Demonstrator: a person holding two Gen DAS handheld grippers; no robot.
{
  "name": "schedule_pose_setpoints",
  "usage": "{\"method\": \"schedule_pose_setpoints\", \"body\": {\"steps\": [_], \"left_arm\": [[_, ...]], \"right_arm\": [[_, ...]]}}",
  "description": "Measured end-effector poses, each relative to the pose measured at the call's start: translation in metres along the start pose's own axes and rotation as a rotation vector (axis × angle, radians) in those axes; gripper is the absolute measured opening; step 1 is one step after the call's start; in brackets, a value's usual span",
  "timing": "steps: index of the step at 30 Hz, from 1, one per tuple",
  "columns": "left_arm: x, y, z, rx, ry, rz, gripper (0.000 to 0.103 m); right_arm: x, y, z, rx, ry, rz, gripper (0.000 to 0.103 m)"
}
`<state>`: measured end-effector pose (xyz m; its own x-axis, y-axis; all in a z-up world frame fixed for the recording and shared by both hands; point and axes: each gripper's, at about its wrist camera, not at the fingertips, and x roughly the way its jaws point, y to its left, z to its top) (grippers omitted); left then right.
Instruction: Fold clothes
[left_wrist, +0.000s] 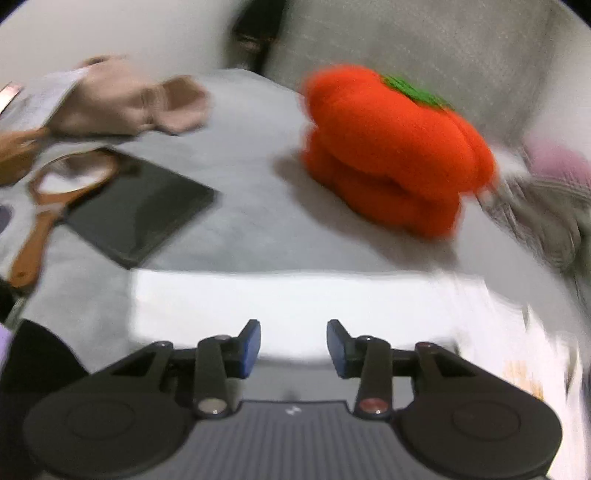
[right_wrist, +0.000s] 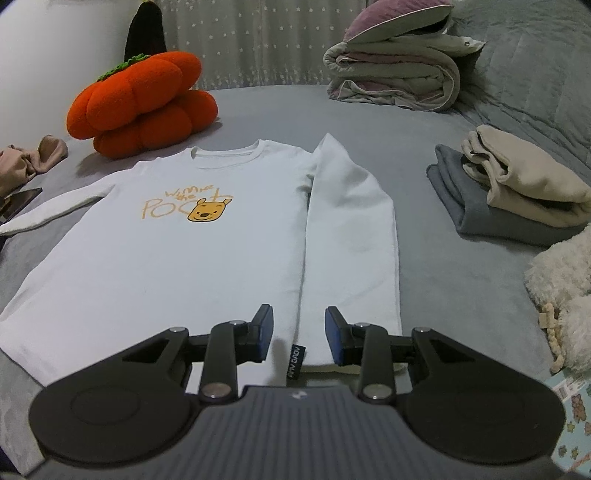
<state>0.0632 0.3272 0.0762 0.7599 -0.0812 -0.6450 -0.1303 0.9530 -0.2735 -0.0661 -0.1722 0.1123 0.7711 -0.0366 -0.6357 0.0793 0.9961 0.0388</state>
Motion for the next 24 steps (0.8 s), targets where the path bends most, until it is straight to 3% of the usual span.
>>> {"method": "schedule_pose_setpoints", "body": {"steps": [4, 8, 11, 16, 18, 22, 24], "left_arm": [[-0.002, -0.053, -0.029, 0.142, 0.087, -0.044, 0.041], [-0.021, -0.09, -0.055, 0.131, 0.101, -0.105, 0.054], [-0.032, -0.118, -0.077, 0.146, 0.092, -0.125, 0.058], [-0.022, -0.144, -0.107, 0.104, 0.162, -0.114, 0.062], [-0.012, -0.15, -0.119, 0.096, 0.209, -0.122, 0.063], [-0.012, -0.165, -0.13, 0.245, 0.168, -0.098, 0.074], [-0.009, -0.163, -0.13, 0.259, 0.169, -0.07, 0.081]], "right_arm": [[-0.005, -0.008, -0.002, -0.009, 0.007, -0.03, 0.035], [-0.021, -0.037, 0.001, 0.055, -0.033, -0.074, 0.035], [-0.023, -0.051, -0.001, 0.107, -0.01, -0.044, 0.035], [-0.014, -0.019, -0.006, -0.074, 0.049, 0.033, 0.035], [-0.007, -0.008, -0.009, -0.148, 0.083, 0.02, 0.035], [0.003, -0.001, -0.013, -0.2, 0.127, -0.033, 0.035], [0.007, -0.001, -0.013, -0.205, 0.139, -0.055, 0.035]]}}
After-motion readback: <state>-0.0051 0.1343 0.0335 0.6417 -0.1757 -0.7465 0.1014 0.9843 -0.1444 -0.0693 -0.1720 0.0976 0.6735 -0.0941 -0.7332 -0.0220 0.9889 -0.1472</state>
